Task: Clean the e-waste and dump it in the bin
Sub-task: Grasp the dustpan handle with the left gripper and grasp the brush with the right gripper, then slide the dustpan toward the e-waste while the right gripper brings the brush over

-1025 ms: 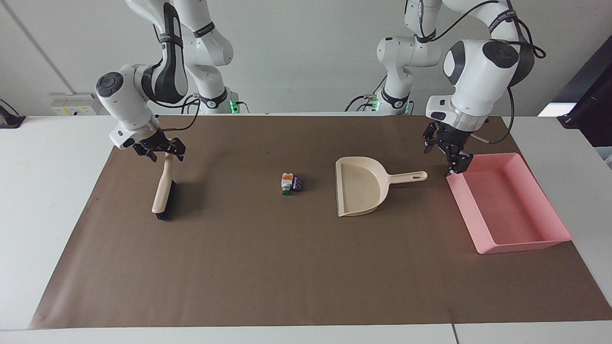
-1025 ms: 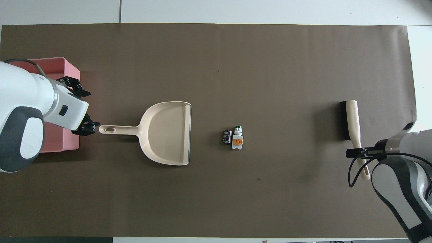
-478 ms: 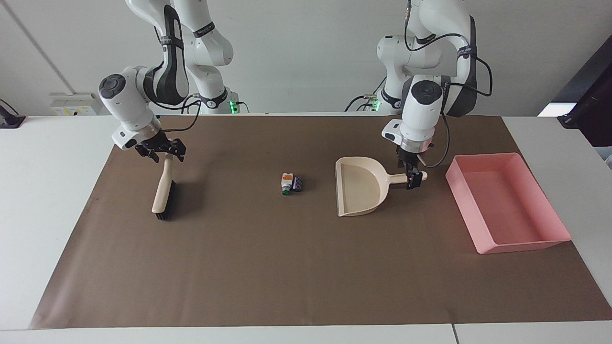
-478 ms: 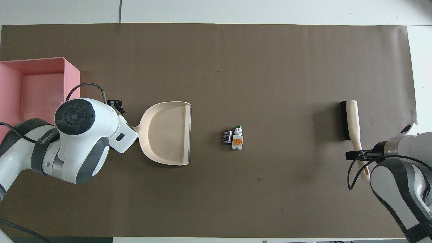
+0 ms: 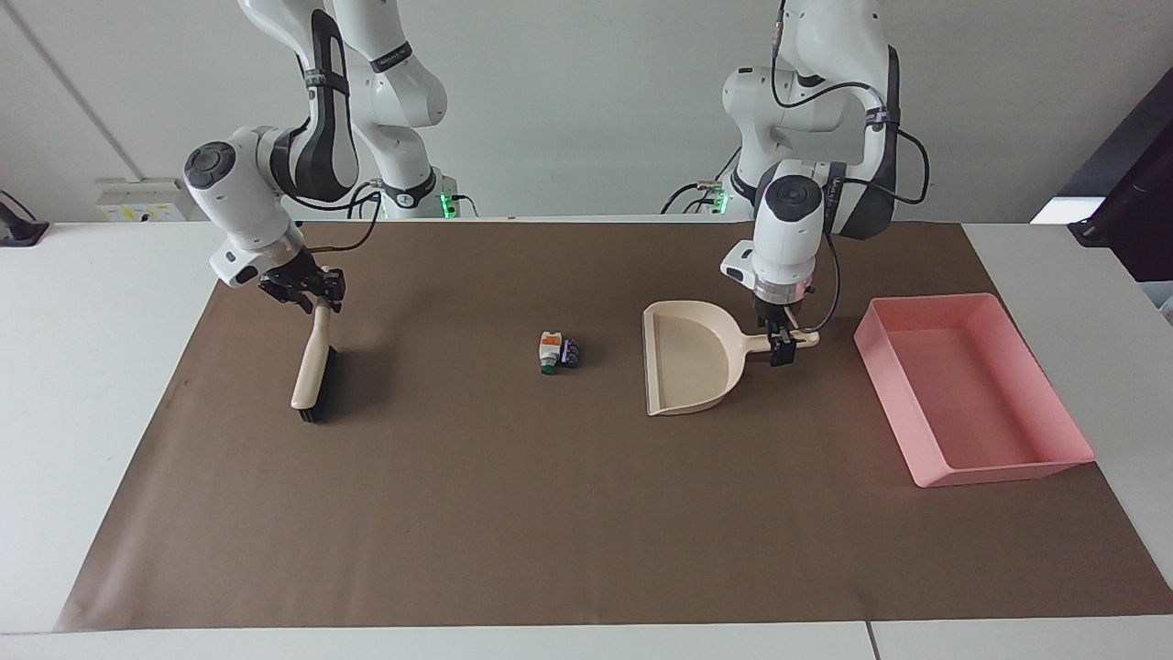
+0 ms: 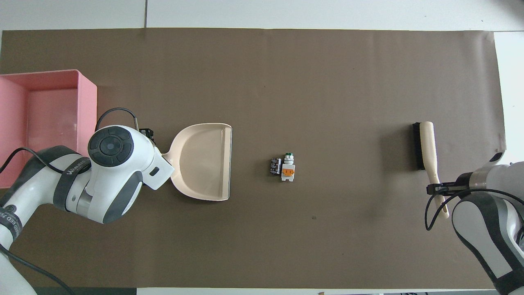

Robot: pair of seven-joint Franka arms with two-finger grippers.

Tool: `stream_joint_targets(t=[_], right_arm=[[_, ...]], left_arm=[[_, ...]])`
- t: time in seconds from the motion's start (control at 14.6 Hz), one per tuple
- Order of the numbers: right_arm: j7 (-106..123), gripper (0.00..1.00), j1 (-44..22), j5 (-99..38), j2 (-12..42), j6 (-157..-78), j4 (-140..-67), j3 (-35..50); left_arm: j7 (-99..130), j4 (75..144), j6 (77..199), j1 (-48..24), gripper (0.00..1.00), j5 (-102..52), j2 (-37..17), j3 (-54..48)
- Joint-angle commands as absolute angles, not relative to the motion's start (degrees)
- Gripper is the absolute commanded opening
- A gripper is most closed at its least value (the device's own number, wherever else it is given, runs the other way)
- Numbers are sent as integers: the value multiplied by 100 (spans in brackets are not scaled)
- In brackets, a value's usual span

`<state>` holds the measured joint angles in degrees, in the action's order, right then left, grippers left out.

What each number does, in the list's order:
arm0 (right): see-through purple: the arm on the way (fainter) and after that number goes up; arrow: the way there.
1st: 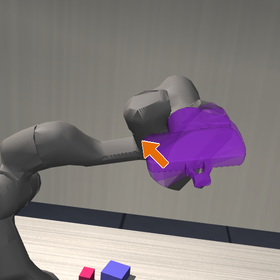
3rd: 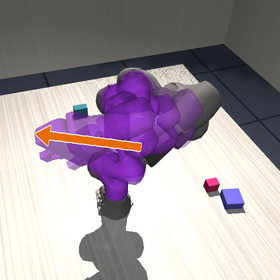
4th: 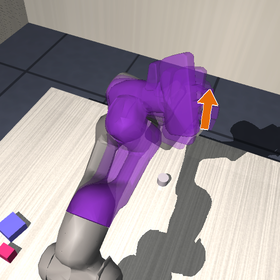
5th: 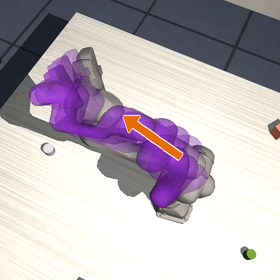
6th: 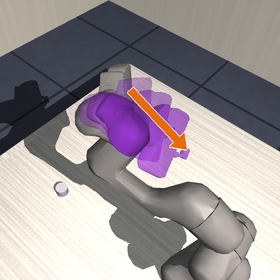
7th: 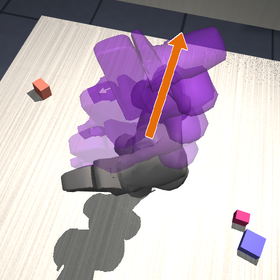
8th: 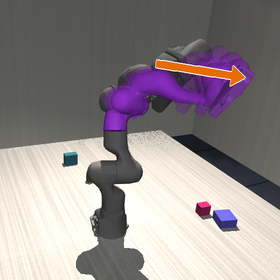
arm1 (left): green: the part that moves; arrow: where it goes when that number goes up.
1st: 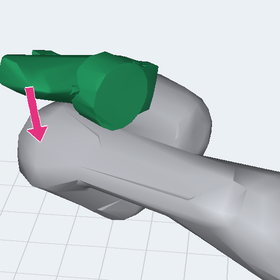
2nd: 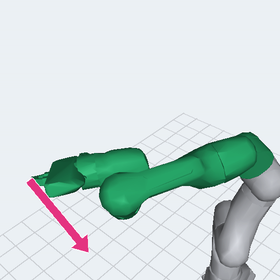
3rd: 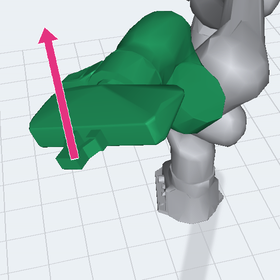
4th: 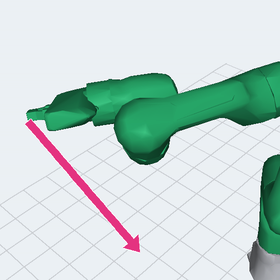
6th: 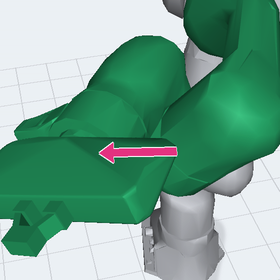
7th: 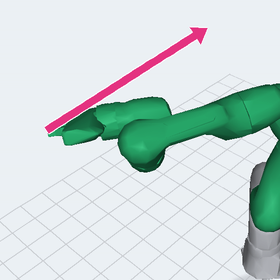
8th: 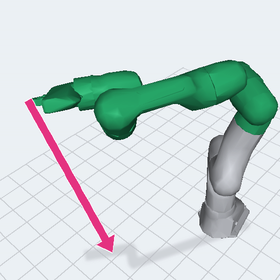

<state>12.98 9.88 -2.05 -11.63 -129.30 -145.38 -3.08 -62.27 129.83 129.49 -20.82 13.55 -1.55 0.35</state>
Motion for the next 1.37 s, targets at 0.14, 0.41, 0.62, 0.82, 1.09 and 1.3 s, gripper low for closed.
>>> stream_joint_targets(t=[0.14,0.41,0.62,0.82,1.09,1.3], right_arm=[[1371,0,1011,-334,-1283,-12964,-14616,-281],[1380,0,915,-325,-1178,-12509,-14100,-229],[1135,0,589,-220,-1090,-11831,-13440,-211],[732,0,160,-1,-1090,-11463,-13176,-194],[-1155,0,-1271,255,-1090,-11065,-13034,-185],[-2343,0,-2229,255,-854,-11153,-13052,-176]], left_arm=[[-6091,13157,13113,-2171,51,1485,-44,106],[-6108,13061,13096,-2241,6,1485,-79,105],[-6091,12946,12999,-2250,0,1477,-62,105],[-6091,12613,12614,-2328,0,1485,-105,114],[-5889,12367,12316,-2505,0,1564,-193,106],[-5618,11883,11804,-2829,0,1564,-483,114]])
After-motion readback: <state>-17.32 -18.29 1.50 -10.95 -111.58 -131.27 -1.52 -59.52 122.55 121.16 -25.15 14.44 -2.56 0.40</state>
